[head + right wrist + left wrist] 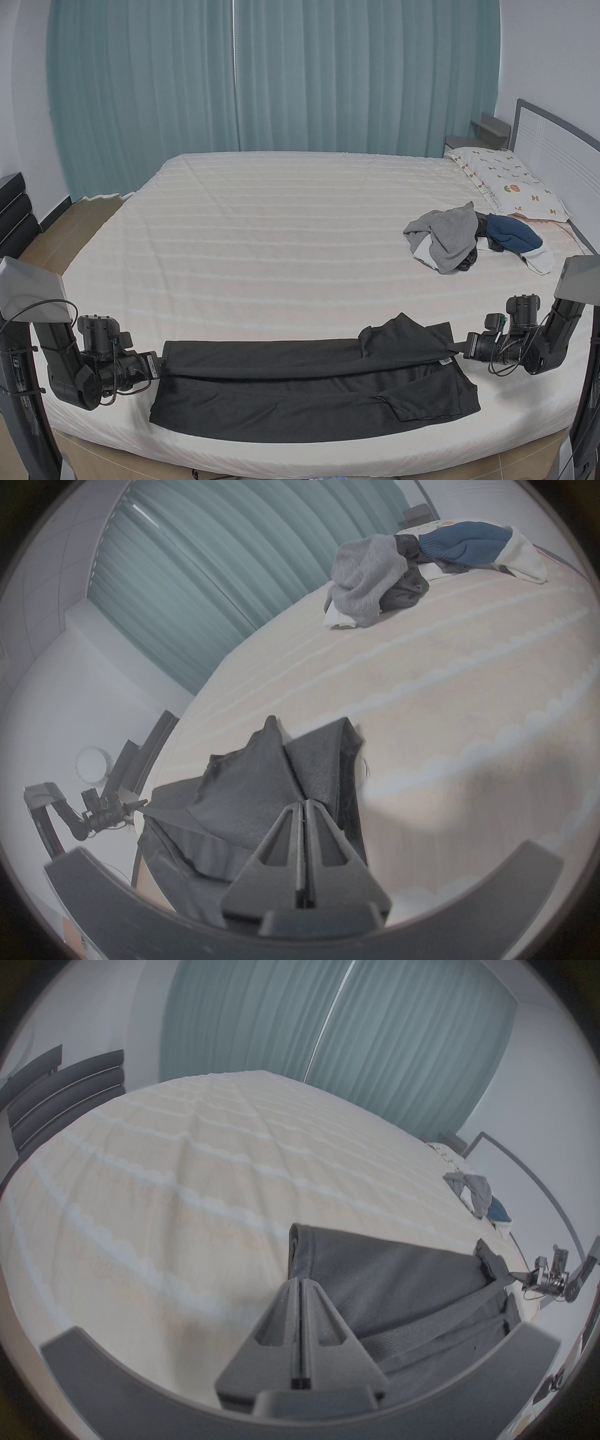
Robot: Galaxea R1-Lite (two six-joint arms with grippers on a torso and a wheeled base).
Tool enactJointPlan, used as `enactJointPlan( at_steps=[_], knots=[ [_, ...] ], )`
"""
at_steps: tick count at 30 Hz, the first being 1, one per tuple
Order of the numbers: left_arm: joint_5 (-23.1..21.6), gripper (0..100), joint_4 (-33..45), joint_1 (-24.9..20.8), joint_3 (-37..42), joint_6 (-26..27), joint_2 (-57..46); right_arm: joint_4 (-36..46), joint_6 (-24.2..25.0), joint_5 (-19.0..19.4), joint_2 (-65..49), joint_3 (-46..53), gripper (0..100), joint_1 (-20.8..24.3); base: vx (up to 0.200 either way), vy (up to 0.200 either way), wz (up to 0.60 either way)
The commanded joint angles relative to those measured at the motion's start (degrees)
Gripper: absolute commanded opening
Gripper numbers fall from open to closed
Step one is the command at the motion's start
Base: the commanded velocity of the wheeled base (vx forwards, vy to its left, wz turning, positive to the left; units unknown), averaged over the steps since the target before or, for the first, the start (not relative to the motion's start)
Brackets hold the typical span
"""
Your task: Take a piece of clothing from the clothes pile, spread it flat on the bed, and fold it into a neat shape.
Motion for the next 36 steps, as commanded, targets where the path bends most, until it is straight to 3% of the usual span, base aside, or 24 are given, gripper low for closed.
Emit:
enactJointPlan(
  at_steps=[1, 10, 11, 16, 17, 27, 34, 36],
  knots=[
    [0.0, 0, -0.8, -0.2, 3.0, 0.6, 0.5, -1.4, -0.6, -0.3, 0.8, 2.1, 0, 0.1, 0.0, 0.0, 0.0],
    [0.0, 0, -2.2, -0.5, 5.4, 0.7, 0.5, -1.4, -0.8, -0.4, 0.7, 2.7, 0, 0.1, 0.0, 0.0, 0.0],
    [0.0, 0, -2.2, -0.6, 5.4, 0.7, 0.5, -1.4, -1.0, -0.4, 0.7, 2.8, 100, 0.0, 0.0, 0.0, 0.0],
    [0.0, 0, -2.1, -0.9, 5.8, 0.6, 0.6, -1.6, -1.5, -0.3, 0.6, 3.2, 100, 0.1, 0.0, 0.0, 0.0],
    [0.0, 100, -2.1, -0.9, 5.8, 0.6, 0.6, -1.6, -1.5, -0.2, 0.5, 3.2, 100, 0.1, 0.0, 0.0, 0.0],
    [-0.1, 100, -2.2, -1.2, 6.7, 0.1, -0.2, -1.6, 0.1, 0.2, -2.2, 2.3, 100, 0.1, 0.0, 0.0, 0.0],
    [-0.1, 100, -2.6, -0.6, 6.6, -1.0, -3.4, -1.3, 8.6, -0.2, -4.1, -0.8, 100, 0.8, 0.0, 0.0, 0.0],
    [-0.1, 100, -2.6, -1.0, 5.1, -5.5, -5.2, -1.3, 12.4, -0.1, -4.0, -2.3, 100, 0.9, 0.0, 0.0, 0.0]
  ],
)
